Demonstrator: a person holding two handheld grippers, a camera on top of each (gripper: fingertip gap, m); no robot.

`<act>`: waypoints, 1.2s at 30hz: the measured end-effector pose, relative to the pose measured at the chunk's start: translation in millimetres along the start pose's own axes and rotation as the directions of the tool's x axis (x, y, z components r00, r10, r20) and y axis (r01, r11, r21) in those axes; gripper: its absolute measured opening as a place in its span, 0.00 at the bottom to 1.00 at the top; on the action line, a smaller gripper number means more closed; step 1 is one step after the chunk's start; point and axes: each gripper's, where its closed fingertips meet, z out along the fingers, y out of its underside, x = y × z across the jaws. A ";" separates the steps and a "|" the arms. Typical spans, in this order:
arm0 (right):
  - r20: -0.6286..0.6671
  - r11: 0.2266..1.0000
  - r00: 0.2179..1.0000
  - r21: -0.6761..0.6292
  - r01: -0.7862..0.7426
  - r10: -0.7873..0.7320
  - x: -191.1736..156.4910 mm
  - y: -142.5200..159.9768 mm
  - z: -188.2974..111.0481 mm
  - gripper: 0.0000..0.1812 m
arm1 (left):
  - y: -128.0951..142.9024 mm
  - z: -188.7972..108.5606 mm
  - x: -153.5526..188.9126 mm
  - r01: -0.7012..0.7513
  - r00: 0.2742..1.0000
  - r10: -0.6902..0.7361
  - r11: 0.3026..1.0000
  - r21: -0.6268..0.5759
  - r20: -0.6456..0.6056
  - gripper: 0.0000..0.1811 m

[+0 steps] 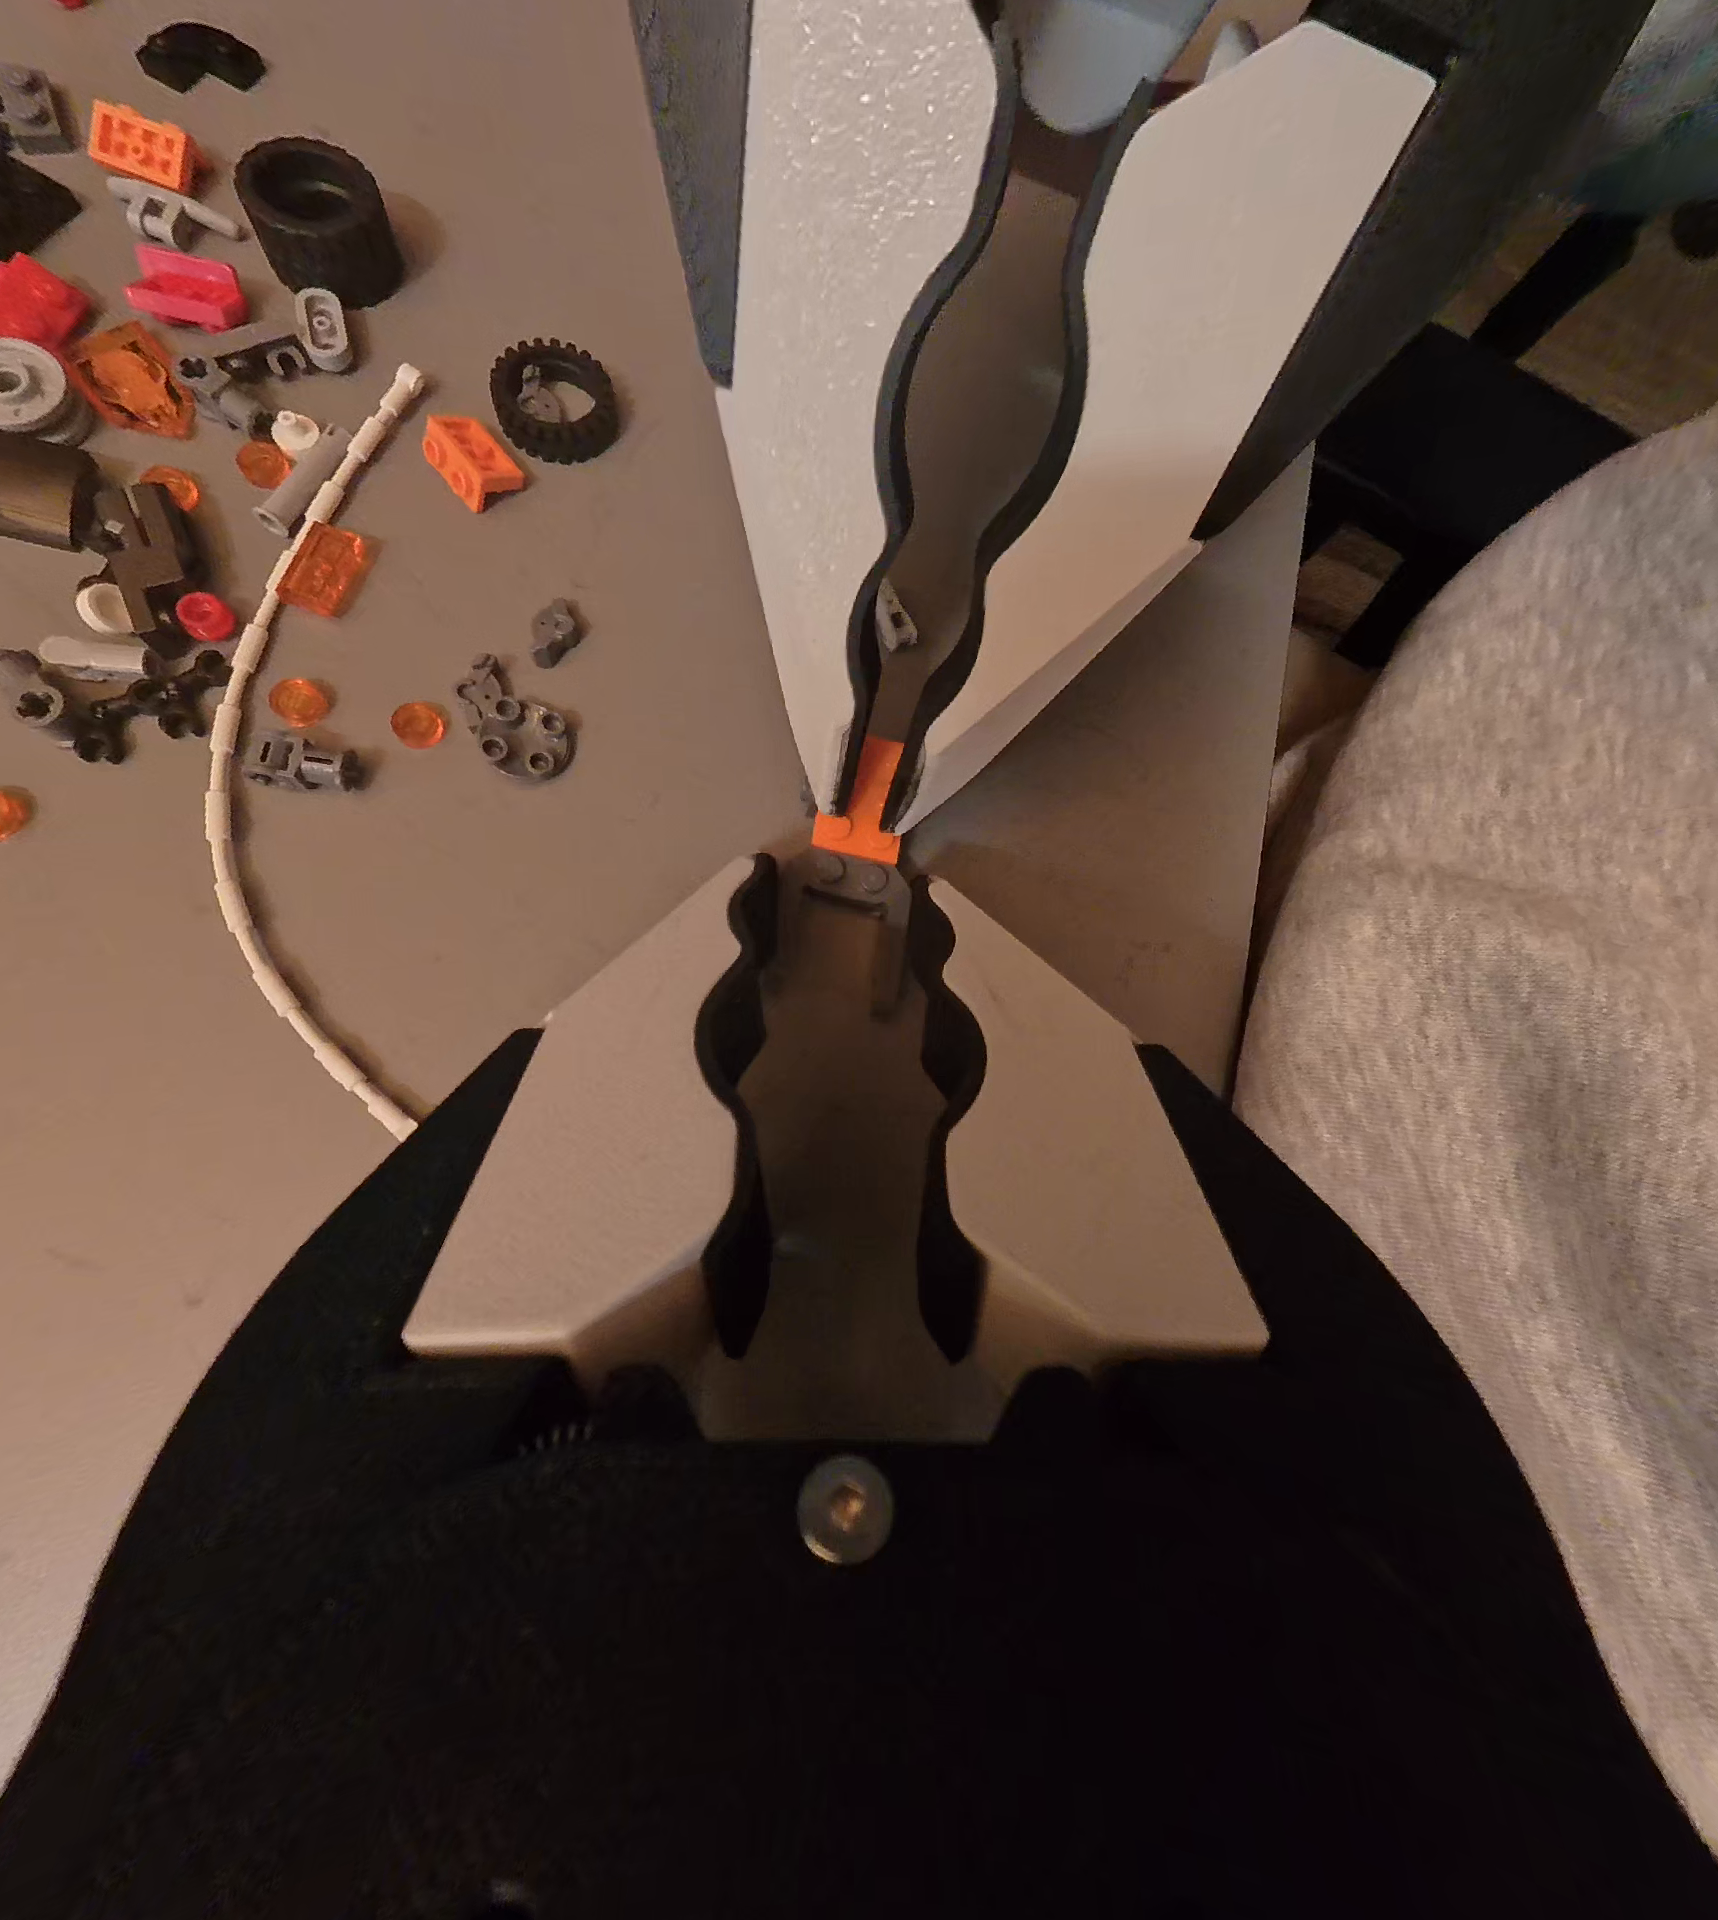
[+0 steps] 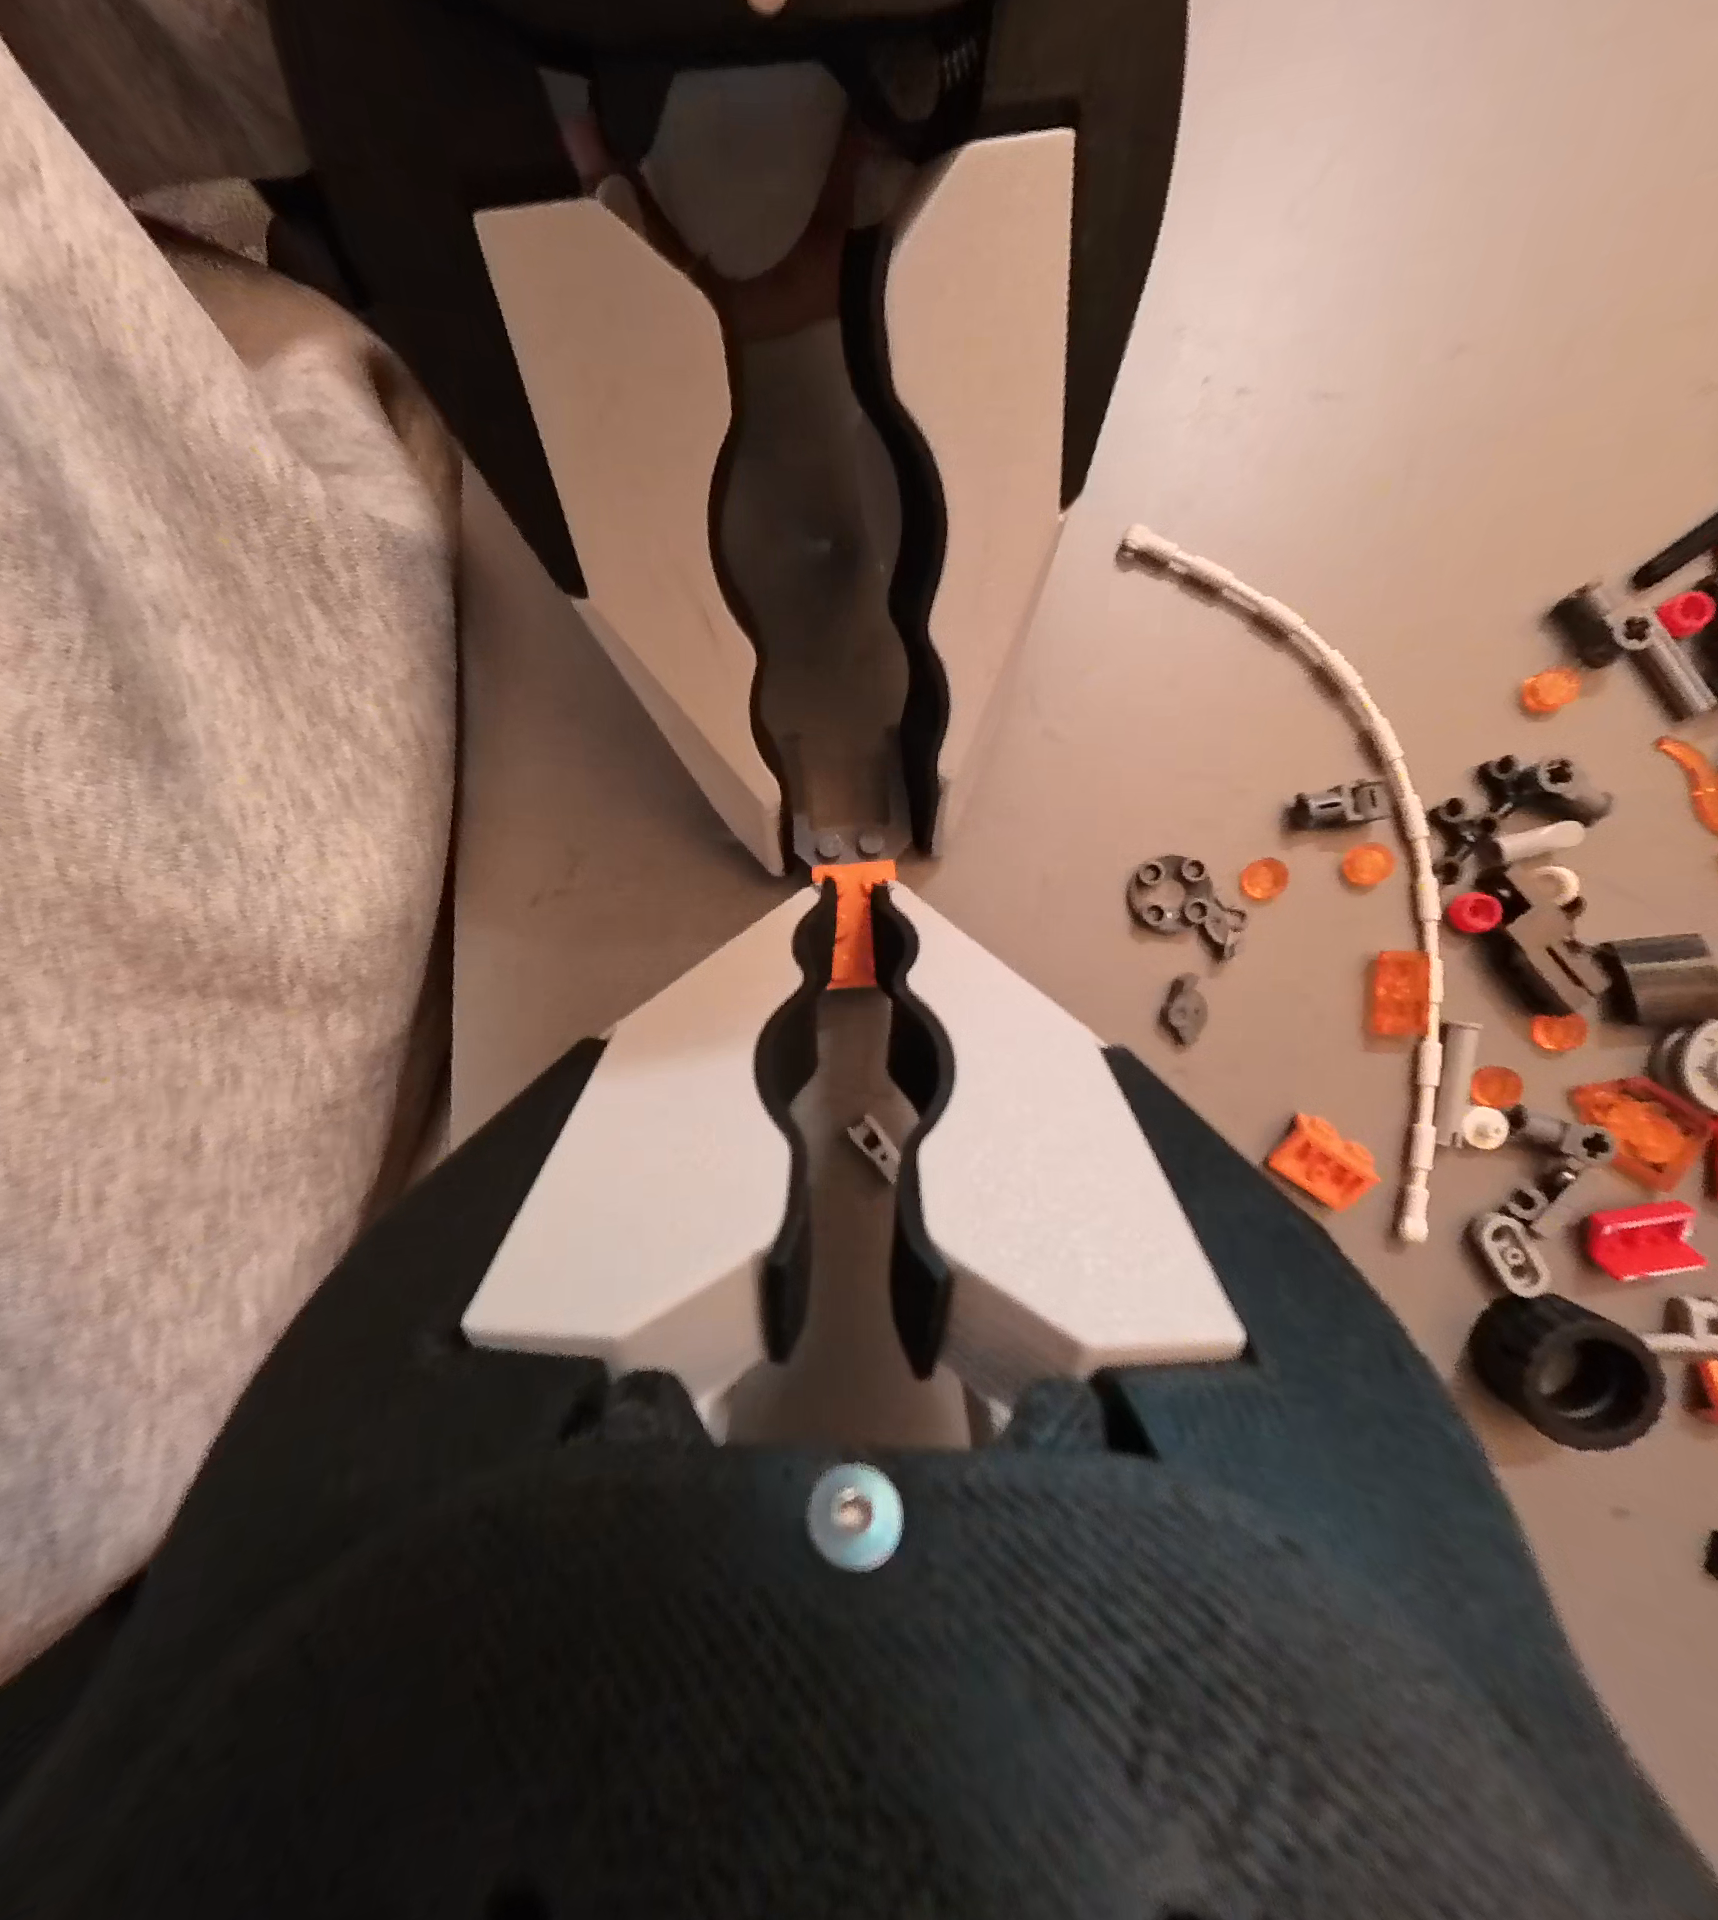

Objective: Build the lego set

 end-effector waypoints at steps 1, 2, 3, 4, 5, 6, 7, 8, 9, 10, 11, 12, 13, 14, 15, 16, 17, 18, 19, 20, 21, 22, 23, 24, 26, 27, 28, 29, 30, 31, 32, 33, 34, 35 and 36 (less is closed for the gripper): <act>0.003 1.000 1.000 -0.014 0.006 -0.005 0.1 0.2 0.1 0.03 | 0.0 0.0 0.0 0.000 1.000 0.000 1.000 0.000 0.000 0.13; 0.007 1.000 1.000 -0.028 0.014 -0.014 0.1 0.3 0.2 0.03 | 0.0 0.1 0.0 0.000 1.000 0.000 1.000 0.000 0.000 0.13; 0.012 0.999 1.000 -0.041 0.021 -0.020 0.0 0.4 0.3 0.03 | 0.0 0.1 -0.1 0.000 1.000 0.000 1.000 0.000 0.000 0.13; 0.019 0.998 1.000 -0.052 0.026 -0.025 0.0 0.4 0.4 0.03 | 0.0 0.1 0.0 -0.001 1.000 0.001 1.000 0.000 0.000 0.13; 0.030 0.998 0.999 -0.061 0.027 -0.025 0.1 0.5 0.4 0.03 | 0.1 0.1 0.0 -0.002 1.000 0.002 1.000 0.000 0.001 0.13; 0.041 0.997 0.999 -0.069 0.024 -0.022 0.1 0.5 0.6 0.03 | 0.1 0.1 0.1 -0.003 1.000 0.003 1.000 -0.001 0.002 0.13; 0.055 0.997 0.998 -0.075 0.023 -0.019 0.2 0.5 0.7 0.03 | 0.1 0.2 0.1 -0.005 1.000 0.005 1.000 -0.001 0.003 0.13; 0.066 0.997 0.998 -0.077 0.022 -0.016 0.6 0.5 0.8 0.03 | 0.2 0.2 0.1 -0.006 1.000 0.006 1.000 -0.001 0.004 0.13; 0.066 0.996 0.998 -0.081 0.026 -0.020 2.9 1.1 1.3 0.00 | 0.2 0.3 0.3 -0.008 1.000 0.008 1.000 -0.001 0.004 0.13; 0.076 0.996 0.997 -0.081 0.027 -0.021 3.4 1.2 1.6 0.00 | 0.3 0.4 0.4 -0.009 1.000 0.009 1.000 -0.002 0.005 0.13; 0.088 0.996 0.996 -0.083 0.028 -0.021 3.3 1.2 1.6 0.00 | 0.2 0.4 0.3 -0.009 1.000 0.009 1.000 -0.002 0.005 0.13; 0.094 0.996 0.995 -0.084 0.037 -0.029 3.3 1.4 1.6 0.00 | 0.2 0.4 0.4 -0.008 1.000 0.008 1.000 -0.002 0.004 0.13; 0.094 0.995 0.995 -0.088 0.045 -0.036 3.2 1.5 1.6 0.00 | 0.2 0.4 0.3 -0.008 1.000 0.008 1.000 -0.002 0.005 0.13; 0.090 0.994 0.995 -0.092 0.053 -0.044 3.2 1.5 1.7 0.00 | 0.2 0.4 0.3 -0.010 1.000 0.010 1.000 -0.002 0.006 0.13; 0.083 0.993 0.995 -0.097 0.063 -0.055 3.3 1.6 1.7 0.00 | 0.3 0.5 0.3 -0.011 1.000 0.011 1.000 -0.002 0.008 0.13; 0.076 0.992 0.995 -0.101 0.073 -0.065 3.2 1.7 1.7 0.00 | 0.3 0.5 0.3 -0.013 1.000 0.013 1.000 -0.003 0.010 0.13; 0.068 0.991 0.995 -0.105 0.079 -0.072 3.2 1.7 1.8 0.00 | 0.3 0.6 0.3 -0.013 1.000 0.013 1.000 -0.003 0.009 0.13; 0.060 0.991 0.995 -0.107 0.084 -0.078 3.2 1.8 1.9 0.00 | 0.3 0.6 0.4 -0.012 1.000 0.012 1.000 -0.003 0.008 0.13; 0.050 0.991 0.996 -0.108 0.084 -0.079 3.2 1.7 2.0 0.00 | 0.3 0.6 0.5 -0.012 1.000 0.012 1.000 -0.003 0.006 0.13; 0.037 0.991 0.996 -0.109 0.081 -0.078 3.2 1.7 2.3 0.00 | 0.3 0.5 0.6 -0.010 1.000 0.010 1.000 -0.002 0.004 0.13; 0.017 0.990 0.996 -0.111 0.085 -0.084 3.3 1.9 2.5 0.00 | 0.2 0.5 0.7 -0.009 1.000 0.009 1.000 -0.002 0.002 0.13; -0.008 0.989 0.995 -0.114 0.099 -0.101 3.3 2.1 2.7 0.00 | 0.3 0.6 0.8 -0.009 1.000 0.009 1.000 -0.002 0.001 0.13; -0.037 0.986 0.992 -0.119 0.116 -0.121 3.4 2.3 2.8 0.00 | 0.3 0.6 0.8 -0.009 1.000 0.009 1.000 -0.002 0.001 0.13; -0.067 0.983 0.987 -0.125 0.134 -0.144 3.4 2.3 2.8 0.00 | 0.4 0.6 0.8 -0.010 1.000 0.010 1.000 -0.002 0.002 0.13; -0.117 0.977 0.977 -0.134 0.163 -0.179 3.4 2.4 2.8 0.00 | 0.4 0.8 0.8 -0.012 1.000 0.012 1.000 -0.003 0.004 0.13; -0.136 0.977 0.973 -0.134 0.167 -0.185 3.4 2.3 2.9 0.00 | 0.4 0.8 0.8 -0.012 1.000 0.012 1.000 -0.003 0.005 0.13; -0.152 0.978 0.971 -0.129 0.166 -0.185 3.4 2.2 2.9 0.00 | 0.4 0.7 0.8 -0.013 1.000 0.013 1.000 -0.003 0.005 0.13; -0.165 0.979 0.969 -0.120 0.164 -0.182 3.6 2.3 2.9 0.00 | 0.4 0.8 0.9 -0.012 1.000 0.012 1.000 -0.003 0.004 0.13; -0.174 0.981 0.969 -0.111 0.160 -0.178 3.6 2.4 2.9 0.00 | 0.4 0.8 0.9 -0.011 1.000 0.011 1.000 -0.003 0.003 0.13; -0.179 0.982 0.969 -0.104 0.156 -0.173 3.6 2.5 3.0 0.00 | 0.4 0.9 1.0 -0.009 1.000 0.009 1.000 -0.003 0.001 0.13; -0.182 0.982 0.968 -0.099 0.158 -0.174 3.7 2.5 2.9 0.00 | 0.3 0.9 1.0 -0.008 1.000 0.008 1.000 -0.003 -0.001 0.13; -0.184 0.983 0.968 -0.090 0.157 -0.172 3.8 2.3 3.1 0.00 | 0.4 0.9 1.1 -0.006 1.000 0.006 1.000 -0.002 -0.003 0.13; -0.185 0.985 0.969 -0.078 0.155 -0.167 3.9 2.1 3.2 0.00 | 0.3 0.8 1.0 -0.005 1.000 0.005 1.000 -0.002 -0.004 0.13; -0.186 0.986 0.969 -0.068 0.151 -0.161 3.9 2.0 3.2 0.00 | 0.3 0.8 1.0 -0.005 1.000 0.005 1.000 -0.002 -0.004 0.13; -0.190 0.987 0.969 -0.060 0.150 -0.158 4.0 1.8 3.2 0.00 | 0.3 0.8 1.0 -0.006 1.000 0.006 1.000 -0.003 -0.003 0.13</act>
